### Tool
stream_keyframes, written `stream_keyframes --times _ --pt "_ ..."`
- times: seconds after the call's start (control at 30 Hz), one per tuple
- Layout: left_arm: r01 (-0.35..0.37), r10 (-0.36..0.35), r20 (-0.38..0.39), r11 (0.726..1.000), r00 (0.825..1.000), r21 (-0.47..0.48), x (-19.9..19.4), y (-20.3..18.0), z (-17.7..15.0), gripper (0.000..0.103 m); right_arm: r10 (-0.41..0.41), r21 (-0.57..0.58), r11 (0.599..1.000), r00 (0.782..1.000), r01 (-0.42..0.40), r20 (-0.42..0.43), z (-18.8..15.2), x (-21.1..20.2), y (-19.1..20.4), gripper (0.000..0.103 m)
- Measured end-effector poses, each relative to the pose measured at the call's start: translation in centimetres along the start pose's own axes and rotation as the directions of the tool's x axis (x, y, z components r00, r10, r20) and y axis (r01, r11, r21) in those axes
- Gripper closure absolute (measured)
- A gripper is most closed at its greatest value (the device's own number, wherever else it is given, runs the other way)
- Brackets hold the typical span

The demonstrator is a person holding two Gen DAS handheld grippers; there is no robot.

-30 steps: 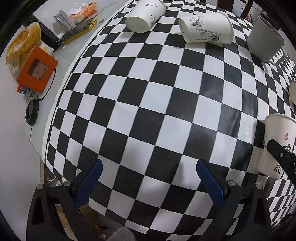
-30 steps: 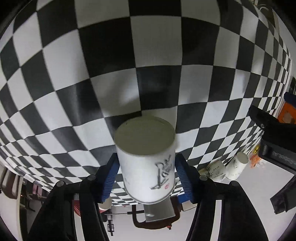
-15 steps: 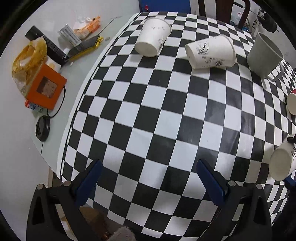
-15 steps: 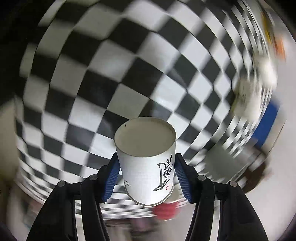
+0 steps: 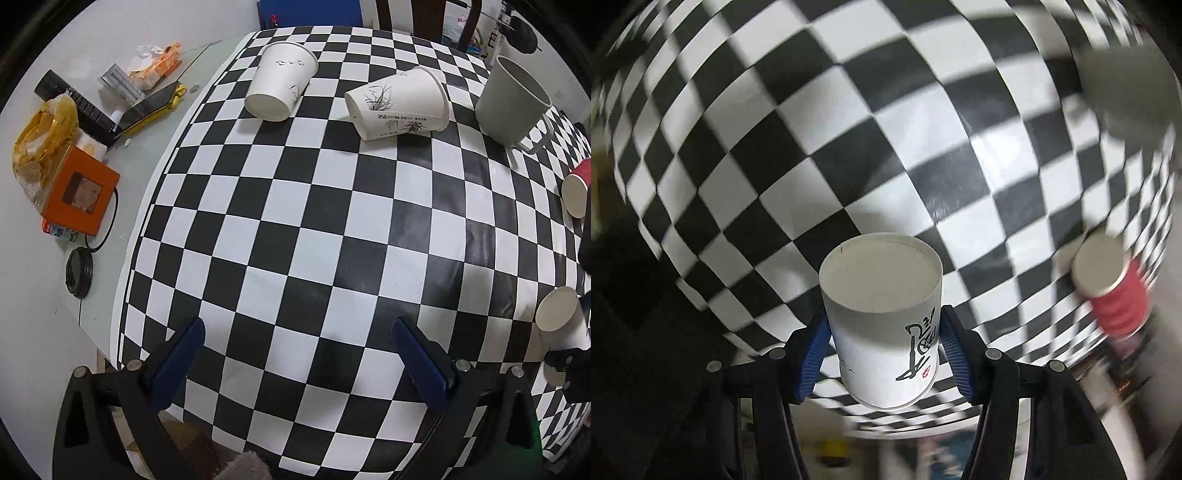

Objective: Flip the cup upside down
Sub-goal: 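Lift and rotate the white cup with the right gripper until its rim faces down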

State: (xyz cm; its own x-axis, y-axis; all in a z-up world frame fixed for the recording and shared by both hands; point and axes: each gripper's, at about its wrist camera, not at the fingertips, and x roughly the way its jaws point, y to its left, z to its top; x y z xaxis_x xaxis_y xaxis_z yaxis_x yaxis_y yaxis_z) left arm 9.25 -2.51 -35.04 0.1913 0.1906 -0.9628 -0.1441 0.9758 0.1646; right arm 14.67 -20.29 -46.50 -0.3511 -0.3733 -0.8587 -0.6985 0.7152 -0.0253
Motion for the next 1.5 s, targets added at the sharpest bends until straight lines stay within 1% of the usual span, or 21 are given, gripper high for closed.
stream_keyframes --times 0.07,0.17,0.37,0.47,0.5,0.6,0.7,0.77,0.8,0.87,0.9,1.0,1.1,1.17,1.2,1.23,1.27,1.3,1.37,1.43,1.5 --pt "0.002 -0.002 -0.003 1.0 1.0 0.003 0.1 -0.2 0.1 0.0 0.066 0.059 0.996 0.998 -0.065 -0.009 -0.1 0.4 -1.0 0.042" --pt "0.005 -0.005 -0.007 1.0 1.0 0.006 0.2 -0.4 0.2 0.0 0.161 0.149 0.976 0.987 -0.156 -0.019 -0.2 1.2 -2.0 0.042" --pt "0.009 -0.008 -0.015 1.0 1.0 0.017 0.4 -0.7 0.6 0.0 0.229 0.235 0.947 0.973 -0.219 -0.016 -0.3 2.4 -3.8 0.042" --pt "0.01 -0.01 -0.017 1.0 1.0 0.022 0.4 -0.9 0.8 0.0 0.262 0.261 0.933 0.965 -0.246 -0.027 -0.5 2.9 -4.1 0.04" --pt "0.01 -0.009 -0.017 1.0 1.0 0.025 0.4 -1.0 0.8 0.0 0.264 0.266 0.932 0.964 -0.246 -0.034 -0.5 3.1 -4.2 0.039" --pt "0.009 -0.008 -0.016 0.999 1.0 0.031 0.4 -1.3 1.1 0.0 0.228 0.264 0.941 0.973 -0.212 -0.028 -0.5 2.6 -4.7 0.02" --pt "0.013 -0.012 -0.023 0.999 1.0 0.035 0.6 -1.6 1.1 0.0 0.189 0.239 0.954 0.982 -0.183 0.002 -0.3 1.0 -4.6 0.02" --pt "0.02 -0.019 -0.031 0.999 0.999 0.035 0.8 -1.7 1.2 0.0 0.195 0.228 0.954 0.98 -0.197 0.03 0.9 -0.1 -4.1 0.02" --pt "0.023 -0.022 -0.036 0.999 0.999 0.036 0.9 -1.8 1.1 0.0 0.209 0.231 0.949 0.977 -0.212 0.039 0.8 -0.2 -4.1 0.021" --pt "0.025 -0.023 -0.039 0.999 0.999 0.041 0.9 -1.9 1.1 0.0 0.223 0.237 0.944 0.974 -0.228 0.051 1.0 -0.2 -3.9 0.038" --pt "0.024 -0.022 -0.037 0.999 0.999 0.046 0.9 -2.0 1.1 0.0 0.228 0.242 0.942 0.972 -0.234 0.054 1.2 -0.3 -4.4 0.049" --pt "0.024 -0.022 -0.034 0.998 0.999 0.051 0.8 -1.9 1.1 0.0 0.237 0.272 0.927 0.966 -0.257 0.106 0.7 -0.7 -4.6 0.05" --pt "0.028 -0.027 -0.033 0.998 0.999 0.049 0.7 -1.8 1.2 0.0 0.228 0.298 0.912 0.953 -0.28 0.199 0.1 -2.4 -5.0 0.05" --pt "0.031 -0.029 -0.034 0.998 0.999 0.047 0.7 -1.7 1.4 0.0 0.199 0.327 0.898 0.936 -0.293 0.292 -0.1 -4.0 -5.5 0.05" --pt "0.031 -0.03 -0.034 0.998 0.999 0.045 0.8 -1.7 1.5 0.0 0.174 0.346 0.89 0.922 -0.297 0.345 -0.3 -5.0 -5.7 0.05" --pt "0.031 -0.03 -0.035 0.998 0.999 0.045 0.8 -1.7 1.6 0.0 0.144 0.369 0.877 0.901 -0.307 0.409 -0.6 -5.9 -6.1 0.05" --pt "0.031 -0.03 -0.034 0.998 0.999 0.047 0.8 -1.7 1.6 0.0 0.115 0.387 0.868 0.883 -0.313 0.455 -1.0 -6.6 -6.3 0.05" --pt "0.03 -0.028 -0.033 0.998 0.999 0.047 0.8 -1.7 1.6 0.0 0.069 0.415 0.849 0.848 -0.326 0.526 -1.4 -7.4 -6.6 0.05" --pt "0.024 -0.023 -0.029 0.998 0.999 0.049 0.8 -1.8 2.0 0.0 -0.002 0.451 0.825 0.795 -0.342 0.607 -2.0 -8.4 -7.0 0.05" --pt "0.02 -0.018 -0.027 0.998 0.999 0.056 0.9 -1.9 2.3 0.0 -0.096 0.492 0.793 0.724 -0.359 0.683 -2.7 -8.7 -7.2 0.05" --pt "0.014 -0.012 -0.022 0.998 1.0 0.067 1.0 -2.1 2.5 0.0 -0.139 0.518 0.766 0.688 -0.381 0.712 -2.9 -8.2 -7.0 0.05"
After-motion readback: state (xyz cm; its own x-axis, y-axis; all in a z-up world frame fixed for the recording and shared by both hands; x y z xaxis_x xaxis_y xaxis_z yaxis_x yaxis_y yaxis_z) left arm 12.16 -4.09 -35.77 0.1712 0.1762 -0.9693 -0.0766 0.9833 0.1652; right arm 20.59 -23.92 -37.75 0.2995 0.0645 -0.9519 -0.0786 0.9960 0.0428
